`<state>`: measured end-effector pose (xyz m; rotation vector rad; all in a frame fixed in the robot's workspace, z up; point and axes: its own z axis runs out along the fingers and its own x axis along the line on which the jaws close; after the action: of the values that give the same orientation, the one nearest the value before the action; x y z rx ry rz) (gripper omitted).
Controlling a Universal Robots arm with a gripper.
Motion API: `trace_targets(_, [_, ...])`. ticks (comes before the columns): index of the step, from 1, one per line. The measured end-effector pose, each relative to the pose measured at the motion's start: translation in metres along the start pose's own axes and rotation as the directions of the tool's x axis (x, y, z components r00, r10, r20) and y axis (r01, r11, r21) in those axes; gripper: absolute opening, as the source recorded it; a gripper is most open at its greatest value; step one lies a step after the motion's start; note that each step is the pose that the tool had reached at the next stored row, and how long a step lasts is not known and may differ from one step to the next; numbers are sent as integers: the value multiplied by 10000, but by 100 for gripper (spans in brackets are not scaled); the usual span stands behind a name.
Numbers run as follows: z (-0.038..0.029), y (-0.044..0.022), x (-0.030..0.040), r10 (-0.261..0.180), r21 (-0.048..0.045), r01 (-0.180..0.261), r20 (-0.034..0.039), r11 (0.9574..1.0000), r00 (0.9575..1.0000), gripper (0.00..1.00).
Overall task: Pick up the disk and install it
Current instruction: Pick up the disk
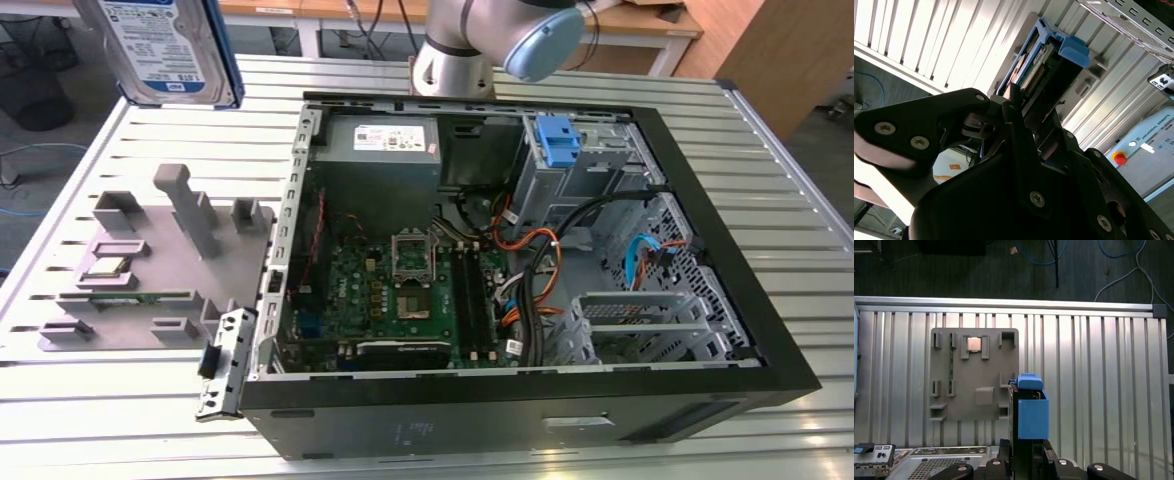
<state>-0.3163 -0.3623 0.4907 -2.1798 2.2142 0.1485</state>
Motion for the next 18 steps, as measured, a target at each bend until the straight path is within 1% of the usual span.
trace_targets(10, [-9,-193,-6,0,-1,0,-1,10000,10000,35])
trace_targets(11, [-9,-203,-7,-1,0,1,0,10000,10000,35])
trace_targets(14, [-11,-205,-7,1,1,-1,9,10000,10000,35])
trace_targets(18, [-39,-205,-9,0,-1,0,10,10000,10000,35])
